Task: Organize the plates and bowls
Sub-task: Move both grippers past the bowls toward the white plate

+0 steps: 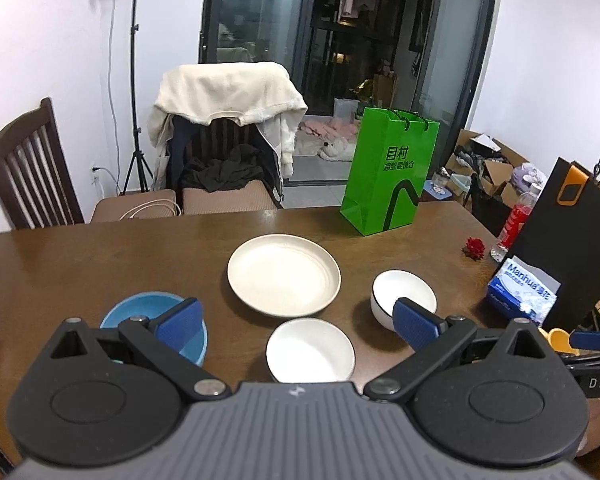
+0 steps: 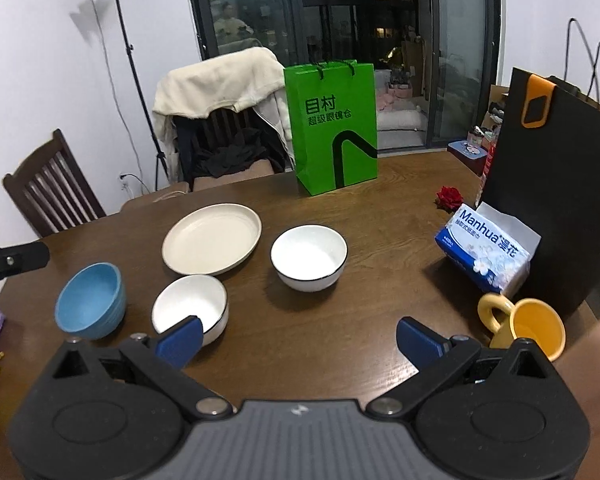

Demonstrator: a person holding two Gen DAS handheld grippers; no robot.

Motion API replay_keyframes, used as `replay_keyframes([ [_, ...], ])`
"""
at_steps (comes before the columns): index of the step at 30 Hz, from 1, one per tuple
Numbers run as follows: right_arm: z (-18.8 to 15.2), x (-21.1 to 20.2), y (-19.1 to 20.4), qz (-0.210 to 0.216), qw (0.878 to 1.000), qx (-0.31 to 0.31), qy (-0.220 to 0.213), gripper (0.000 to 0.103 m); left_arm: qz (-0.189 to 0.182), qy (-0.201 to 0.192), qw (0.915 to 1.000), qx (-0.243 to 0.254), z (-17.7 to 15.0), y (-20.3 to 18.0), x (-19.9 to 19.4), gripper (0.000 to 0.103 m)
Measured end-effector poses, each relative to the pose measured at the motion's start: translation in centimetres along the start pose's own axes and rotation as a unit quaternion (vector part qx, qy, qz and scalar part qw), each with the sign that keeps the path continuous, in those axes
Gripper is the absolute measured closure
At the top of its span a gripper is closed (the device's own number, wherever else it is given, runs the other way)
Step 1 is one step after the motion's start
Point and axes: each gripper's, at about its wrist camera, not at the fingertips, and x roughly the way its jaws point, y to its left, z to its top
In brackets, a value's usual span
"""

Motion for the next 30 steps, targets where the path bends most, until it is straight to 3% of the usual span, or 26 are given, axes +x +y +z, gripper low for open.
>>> replay_keyframes([
  [14, 5.6, 7.9, 0.6, -0.017, 0.999, -0.001, 0.04, 0.0, -0.029, 0.032, 0.999, 0.012, 5.1, 0.4, 8.8, 0.0],
  [30, 10.4, 16.7, 0.8, -0.014, 0.996, 0.022, 0.087, 0.0, 0.002, 0.078, 0.9969, -0.007, 8.5, 3.5, 17.1, 0.0],
])
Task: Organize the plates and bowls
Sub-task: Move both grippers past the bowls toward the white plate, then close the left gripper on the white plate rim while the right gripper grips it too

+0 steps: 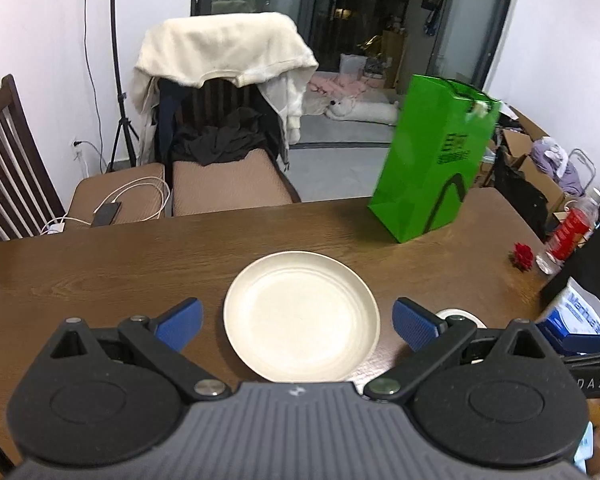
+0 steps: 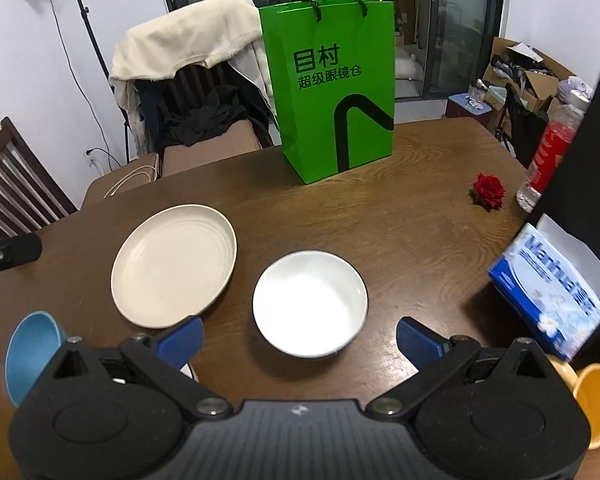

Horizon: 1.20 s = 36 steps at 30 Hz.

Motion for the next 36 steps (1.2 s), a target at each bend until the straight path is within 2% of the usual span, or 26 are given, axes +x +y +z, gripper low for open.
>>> replay_keyframes([
  [16, 9.6, 6.8, 6.0, 0.025, 0.999, -0.035, 0.022, 0.0, 0.05, 0.015, 0.9983, -0.025, 6.5, 4.6, 7.4, 0.0],
  [20, 10.5, 8.6, 6.3, 0.027, 0.999, -0.018, 0.026, 0.0, 0.055, 0.033, 0.9974, -0.034, 6.9, 5.6, 9.9, 0.0],
  [25, 10.5, 11.6, 6.4, 0.02, 0.999, -0.004, 0.039, 0.0, 0.065, 0.061, 0.9953, -0.039, 5.7, 6.3, 13.1, 0.0],
  [32, 9.0, 15.2, 6.4, 0.02, 0.998, -0.004, 0.057, 0.015, 0.071, 0.091, 0.9923, -0.044, 3.3, 7.4, 16.3, 0.004],
  [34, 8.7, 16.1, 6.4, 0.02, 0.998, -0.006, 0.061, 0.021, 0.07, 0.1, 0.9913, -0.049, 2.8, 7.7, 17.0, 0.011],
  [36, 8.4, 16.8, 6.5, 0.018, 0.998, -0.01, 0.065, 0.033, 0.068, 0.112, 0.9901, -0.05, 2.2, 7.9, 17.8, 0.017],
])
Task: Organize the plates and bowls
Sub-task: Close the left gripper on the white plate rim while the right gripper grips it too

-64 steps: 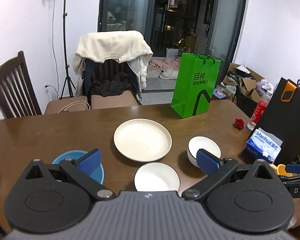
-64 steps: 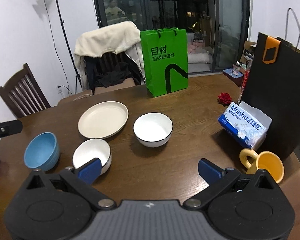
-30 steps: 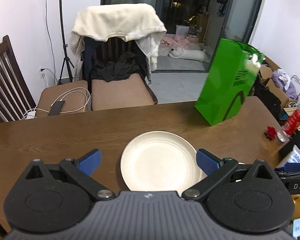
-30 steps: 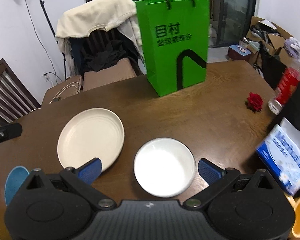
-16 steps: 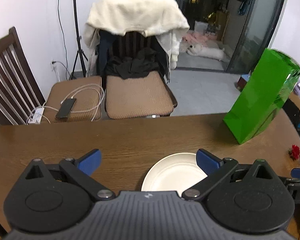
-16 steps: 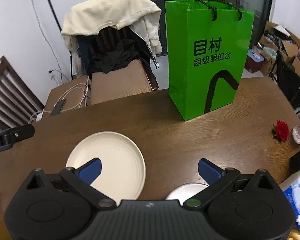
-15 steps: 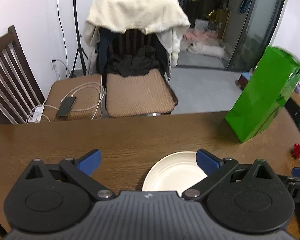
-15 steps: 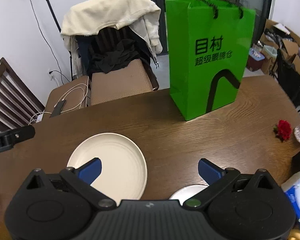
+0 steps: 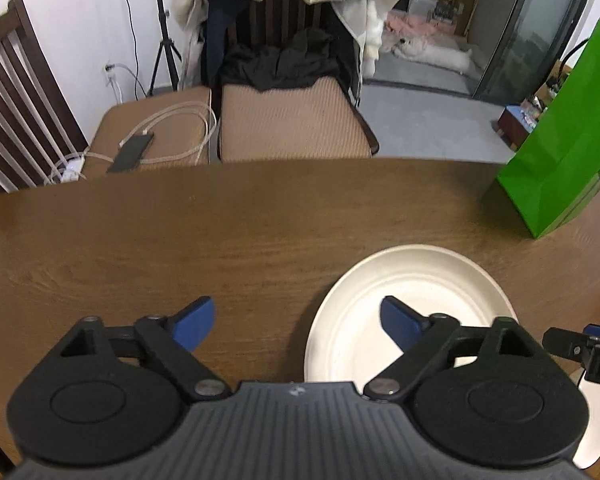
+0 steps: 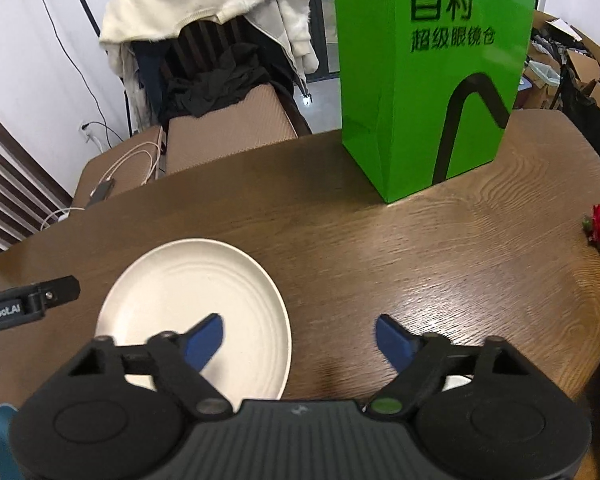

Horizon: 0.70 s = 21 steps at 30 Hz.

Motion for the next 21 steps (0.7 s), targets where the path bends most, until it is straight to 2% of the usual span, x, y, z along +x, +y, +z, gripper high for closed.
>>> replay_keyframes([
  [2, -0.2, 0.9, -0.1, -0.002, 1.0, 0.002, 0.007, 0.037, 0.0, 0.01, 0.9999, 0.002, -0.3, 0.1, 0.8, 0.023],
  [5, -0.4, 2.0, -0.1, -0.003, 1.0, 0.002, 0.017, 0.049, -0.001, 0.02, 0.9998, 0.002, -0.7, 0.1, 1.7, 0.028],
  [9, -0.8, 3.5, 0.3, -0.002, 1.0, -0.002, 0.029, 0.064, 0.001, 0.039, 0.9992, 0.004, -1.0, 0.1, 3.2, 0.043],
  [12, -1.1, 4.4, 0.7, 0.0, 0.999, -0.009, 0.034, 0.069, 0.0, 0.053, 0.9986, 0.006, -1.3, 0.0, 4.0, 0.055],
  [15, -1.3, 5.2, 1.0, 0.001, 0.999, -0.013, 0.041, 0.079, -0.003, 0.058, 0.9983, 0.005, -1.6, 0.1, 4.4, 0.06],
  [18, -1.5, 5.8, 1.1, 0.0, 0.999, -0.013, 0.044, 0.08, -0.015, 0.058, 0.9982, 0.006, -1.8, 0.1, 4.7, 0.069],
  [20, -1.6, 6.0, 1.1, 0.005, 0.999, -0.011, 0.043, 0.085, -0.022, 0.056, 0.9982, 0.005, -1.9, 0.0, 4.7, 0.073],
  [21, -1.6, 6.1, 1.1, 0.009, 0.999, -0.01, 0.042, 0.087, -0.026, 0.057, 0.998, 0.005, -1.9, -0.1, 4.7, 0.08],
])
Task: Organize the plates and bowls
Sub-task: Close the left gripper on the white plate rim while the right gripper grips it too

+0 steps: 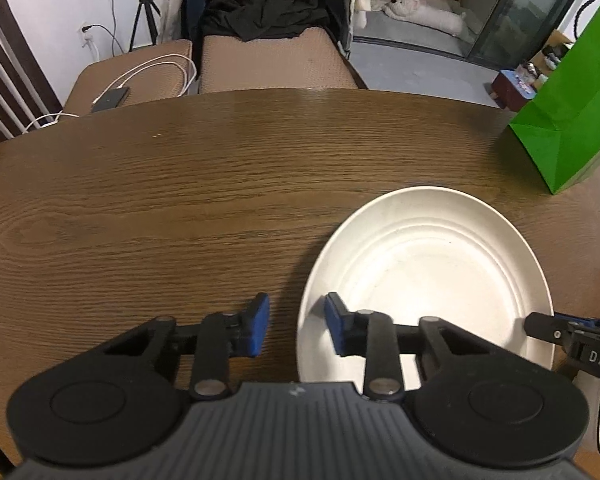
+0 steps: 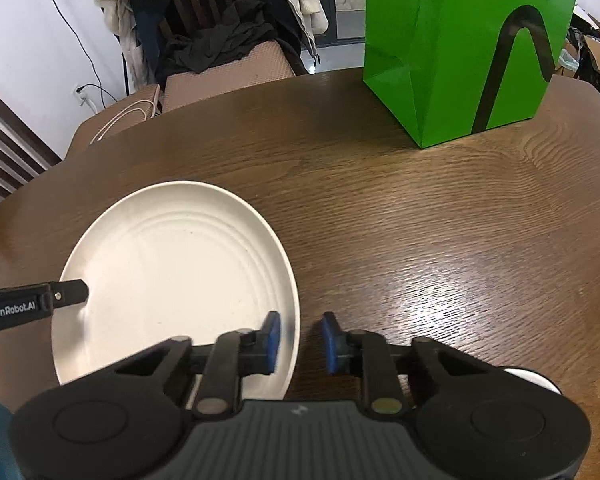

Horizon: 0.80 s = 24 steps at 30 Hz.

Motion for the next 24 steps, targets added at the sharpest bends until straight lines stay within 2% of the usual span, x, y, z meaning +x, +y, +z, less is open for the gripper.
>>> replay_keyframes([
  [2, -0.1, 0.0, 0.1, 0.005, 1.0, 0.001, -0.003, 0.09, -0.009, 0.001, 1.0, 0.001, -0.1, -0.3, 0.0, 0.089],
  [4, -0.2, 0.0, 0.2, 0.007, 1.0, -0.001, -0.005, 0.094, -0.007, -0.002, 1.0, 0.005, -0.1, -0.6, -0.1, 0.09],
  [12, -0.7, -0.1, 1.1, -0.025, 0.999, -0.003, -0.028, 0.094, 0.008, -0.021, 0.9992, 0.032, -0.6, -1.8, -0.3, 0.091],
  [24, -1.1, -1.4, 0.8, -0.03, 0.999, 0.002, -0.041, 0.094, 0.005, -0.031, 0.9988, 0.037, -0.6, -1.8, -0.9, 0.091],
])
